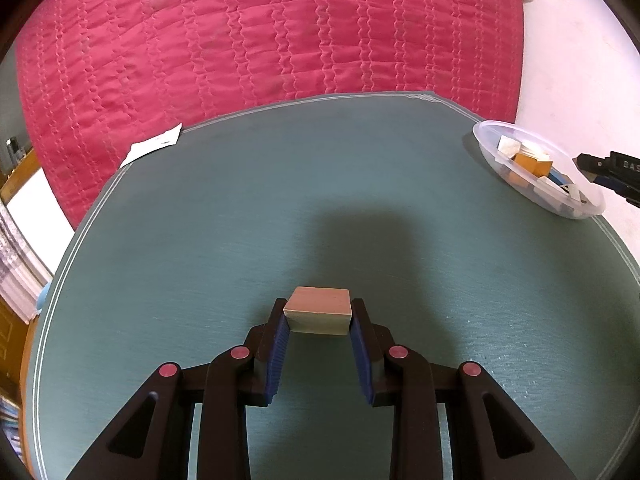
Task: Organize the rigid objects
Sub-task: 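Carry the wooden block into the bowl with the right gripper while the left carries its block, then lower the wooden block into the bowl and open the left gripper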
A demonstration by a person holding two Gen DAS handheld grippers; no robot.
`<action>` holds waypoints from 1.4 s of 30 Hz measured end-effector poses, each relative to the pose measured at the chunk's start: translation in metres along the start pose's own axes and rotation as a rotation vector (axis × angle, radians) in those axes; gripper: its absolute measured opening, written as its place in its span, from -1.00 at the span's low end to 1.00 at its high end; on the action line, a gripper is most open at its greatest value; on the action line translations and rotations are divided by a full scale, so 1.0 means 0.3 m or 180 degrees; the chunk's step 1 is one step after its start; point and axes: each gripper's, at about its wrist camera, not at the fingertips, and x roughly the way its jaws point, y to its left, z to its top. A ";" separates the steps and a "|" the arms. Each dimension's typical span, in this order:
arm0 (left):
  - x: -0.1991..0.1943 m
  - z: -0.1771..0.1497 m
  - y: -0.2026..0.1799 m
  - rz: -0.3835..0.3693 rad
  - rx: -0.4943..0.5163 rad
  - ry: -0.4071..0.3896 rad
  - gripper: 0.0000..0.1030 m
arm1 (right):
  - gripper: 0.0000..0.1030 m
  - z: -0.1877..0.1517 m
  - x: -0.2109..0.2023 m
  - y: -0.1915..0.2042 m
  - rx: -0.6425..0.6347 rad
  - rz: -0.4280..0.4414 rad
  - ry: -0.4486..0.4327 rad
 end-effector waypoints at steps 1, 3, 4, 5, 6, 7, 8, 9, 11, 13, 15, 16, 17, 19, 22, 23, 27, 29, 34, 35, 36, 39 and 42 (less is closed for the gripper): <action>-0.001 0.001 -0.003 -0.0005 0.0000 -0.0001 -0.38 | -0.26 0.005 0.005 -0.010 0.0030 -0.0017 -0.0007; -0.001 0.002 -0.010 -0.0020 0.0003 0.0001 -0.38 | -0.25 0.012 0.015 -0.031 0.0101 -0.0033 -0.0035; -0.001 0.002 -0.013 -0.0026 0.0004 0.0003 -0.38 | -0.25 0.016 0.019 -0.043 0.0153 -0.0032 -0.0051; 0.000 0.002 -0.016 -0.0033 0.0007 0.0006 -0.38 | -0.22 0.019 0.026 -0.056 0.0203 -0.0032 -0.0040; 0.000 0.003 -0.018 -0.0037 0.0009 0.0007 -0.38 | -0.21 0.020 0.030 -0.069 0.0242 -0.0024 -0.0024; 0.001 0.003 -0.021 -0.0044 0.0011 0.0010 -0.38 | -0.17 0.022 0.035 -0.080 0.0282 -0.0011 -0.0015; 0.001 0.005 -0.024 -0.0047 0.0011 0.0012 -0.38 | -0.13 0.021 0.035 -0.092 0.0330 -0.0012 -0.0018; 0.000 0.006 -0.026 -0.0051 0.0010 0.0012 -0.38 | -0.13 0.023 0.035 -0.105 0.0383 -0.0026 -0.0034; -0.001 0.009 -0.030 -0.0066 0.0008 0.0013 -0.38 | -0.12 0.024 0.031 -0.119 0.0428 -0.0044 -0.0053; -0.001 0.014 -0.034 -0.0089 0.0006 0.0020 -0.38 | -0.12 0.026 0.026 -0.131 0.0458 -0.0071 -0.0078; -0.002 0.022 -0.040 -0.0123 0.0005 0.0027 -0.38 | -0.12 0.025 0.018 -0.137 0.0483 -0.0132 -0.0118; -0.002 0.026 -0.041 -0.0135 0.0008 0.0027 -0.38 | -0.12 0.025 0.015 -0.138 0.0490 -0.0160 -0.0133; -0.003 0.032 -0.045 -0.0149 0.0012 0.0025 -0.38 | -0.12 0.025 0.013 -0.140 0.0492 -0.0202 -0.0155; -0.007 0.045 -0.057 -0.0179 0.0029 0.0014 -0.38 | -0.12 0.024 0.006 -0.140 0.0493 -0.0326 -0.0216; -0.015 0.074 -0.089 -0.0221 0.0095 -0.0010 -0.38 | -0.12 0.022 -0.002 -0.147 0.0521 -0.0454 -0.0285; -0.017 0.085 -0.100 -0.0236 0.0119 -0.0020 -0.38 | -0.12 0.023 -0.004 -0.152 0.0538 -0.0502 -0.0305; -0.012 0.134 -0.153 -0.0346 0.0218 -0.0054 -0.38 | -0.12 0.019 -0.011 -0.179 0.0656 -0.0632 -0.0347; -0.006 0.160 -0.194 -0.0428 0.0289 -0.0082 -0.38 | -0.12 0.017 -0.012 -0.188 0.0686 -0.0674 -0.0362; 0.002 0.218 -0.296 -0.0642 0.0422 -0.0141 -0.38 | -0.12 0.011 -0.011 -0.184 0.0678 -0.0690 -0.0369; 0.007 0.236 -0.328 -0.0696 0.0461 -0.0148 -0.38 | -0.12 0.011 -0.014 -0.183 0.0674 -0.0689 -0.0379; 0.012 0.250 -0.351 -0.0737 0.0490 -0.0150 -0.38 | -0.12 0.009 -0.017 -0.183 0.0672 -0.0689 -0.0394; 0.032 0.287 -0.413 -0.0847 0.0546 -0.0148 -0.38 | -0.12 0.007 -0.022 -0.187 0.0695 -0.0681 -0.0420; 0.063 0.329 -0.475 -0.0935 0.0594 -0.0128 -0.38 | -0.12 0.005 -0.025 -0.195 0.0733 -0.0674 -0.0427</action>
